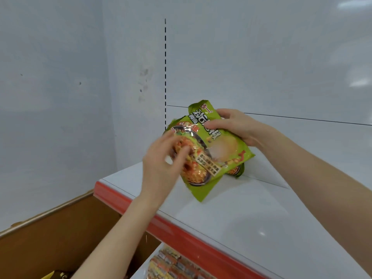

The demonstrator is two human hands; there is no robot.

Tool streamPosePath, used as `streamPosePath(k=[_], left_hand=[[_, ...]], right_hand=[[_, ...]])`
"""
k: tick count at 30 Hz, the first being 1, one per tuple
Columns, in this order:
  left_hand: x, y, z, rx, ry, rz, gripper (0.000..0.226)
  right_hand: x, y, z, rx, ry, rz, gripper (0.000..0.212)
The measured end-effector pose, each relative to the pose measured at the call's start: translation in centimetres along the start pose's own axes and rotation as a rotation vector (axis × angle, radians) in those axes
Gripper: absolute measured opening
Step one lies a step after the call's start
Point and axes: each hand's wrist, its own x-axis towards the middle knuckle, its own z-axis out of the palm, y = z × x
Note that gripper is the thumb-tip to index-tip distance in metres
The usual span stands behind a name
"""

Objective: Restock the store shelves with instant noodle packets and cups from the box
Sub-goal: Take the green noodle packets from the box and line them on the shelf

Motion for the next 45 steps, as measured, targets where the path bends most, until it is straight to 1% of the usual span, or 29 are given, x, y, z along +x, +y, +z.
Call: streamPosePath(k=[1, 2, 3, 4, 5, 6, 7, 8, 9, 11, 13, 14, 16, 17, 19, 21, 22, 24, 26, 27, 29, 36, 38, 41, 45], left_hand=[[0.6, -0.2, -0.6, 0.007, 0.014, -0.134, 0.045], [1.2, -0.4, -1.1, -0.018, -0.031, -0.269, 0.053], [1.8, -0.4, -1.4, -0.09, -0.118, -0.388, 0.06], [2.2, -0.4, -1.6, -0.19, -0.217, -0.477, 0.061], [2.4, -0.3, -1.7, -0.301, -0.319, -0.534, 0.054], [2.5, -0.1, -1.7, -0.397, -0.402, -0.56, 0.041], [2.4, 0.2, -1.7, -0.448, -0.448, -0.559, 0.026], [2.2, 0.4, -1.6, -0.462, -0.456, -0.545, 0.013], [2.0, 0.4, -1.3, -0.456, -0.437, -0.529, 0.007], [1.5, 0.2, -0.5, -0.407, -0.373, -0.49, 0.008], [1.1, 0.4, 0.6, -0.394, -0.336, -0.475, 0.014], [0.9, 0.6, 1.2, -0.397, -0.341, -0.474, 0.015], [0.4, 1.4, 2.3, -0.34, -0.382, -0.433, 0.014], [0.1, 1.8, 2.8, -0.251, -0.422, -0.384, 0.019], [-0.8, 2.3, 3.5, 0.023, -0.545, -0.215, 0.044], [-2.0, 2.5, 4.0, 0.316, -0.759, -0.077, 0.061], [-2.6, 2.4, 4.2, 0.409, -0.873, -0.045, 0.064], [-3.7, 2.3, 4.7, 0.468, -1.067, -0.021, 0.061], [-4.5, 2.2, 4.9, 0.47, -1.19, -0.016, 0.056], [-4.7, 2.1, 4.9, 0.456, -1.224, -0.028, 0.055], [-4.8, 1.9, 4.8, 0.428, -1.24, -0.066, 0.054], [-5.0, 1.9, 4.8, 0.42, -1.224, -0.068, 0.053], [-4.9, 1.9, 4.8, 0.413, -1.22, -0.082, 0.053], [-5.1, 1.7, 4.9, 0.406, -1.211, -0.109, 0.054], [-5.3, 1.5, 4.9, 0.371, -1.187, -0.119, 0.053]], right_hand=[[-0.4, -0.2, -0.5, -0.044, -0.044, -0.004, 0.02], [-0.8, -0.3, -0.9, -0.09, -0.089, -0.01, 0.021], [-1.2, -0.5, -1.1, -0.128, -0.126, -0.011, 0.022], [-1.5, -0.6, -1.2, -0.158, -0.153, -0.007, 0.021], [-1.8, -0.7, -1.1, -0.179, -0.166, -0.002, 0.021], [-2.2, -0.8, -1.1, -0.199, -0.168, 0.001, 0.02], [-2.5, -1.0, -1.0, -0.223, -0.162, 0.001, 0.018], [-2.9, -1.1, -1.1, -0.258, -0.147, 0.0, 0.017], [-3.2, -1.3, -1.1, -0.312, -0.124, 0.0, 0.018], [-3.9, -1.4, -1.3, -0.5, -0.055, 0.014, 0.029], [-4.4, -1.3, -1.5, -0.697, 0.079, 0.021, 0.043], [-4.7, -1.1, -1.6, -0.752, 0.157, 0.0, 0.044], [-5.5, -0.9, -2.2, -0.777, 0.245, -0.046, 0.038], [-6.0, -0.9, -2.7, -0.775, 0.259, -0.05, 0.034], [-7.0, -0.5, -4.3, -0.817, 0.306, -0.031, 0.031], [-7.7, 0.1, -6.1, -0.914, 0.392, 0.019, 0.035], [-7.8, 0.5, -6.9, -0.97, 0.429, 0.051, 0.039], [-7.5, 1.4, -8.1, -1.071, 0.463, 0.124, 0.044], [-7.1, 2.2, -8.6, -1.147, 0.463, 0.197, 0.044], [-6.7, 2.6, -8.7, -1.176, 0.46, 0.227, 0.045], [-5.9, 3.3, -8.8, -1.206, 0.458, 0.267, 0.046], [-3.4, 5.8, -9.0, -1.245, 0.438, 0.33, 0.048], [-3.1, 6.2, -9.2, -1.322, 0.464, 0.298, 0.046], [-3.2, 7.2, -9.2, -1.448, 0.537, 0.188, 0.044], [-3.6, 8.5, -9.2, -1.444, 0.636, 0.033, 0.044]])
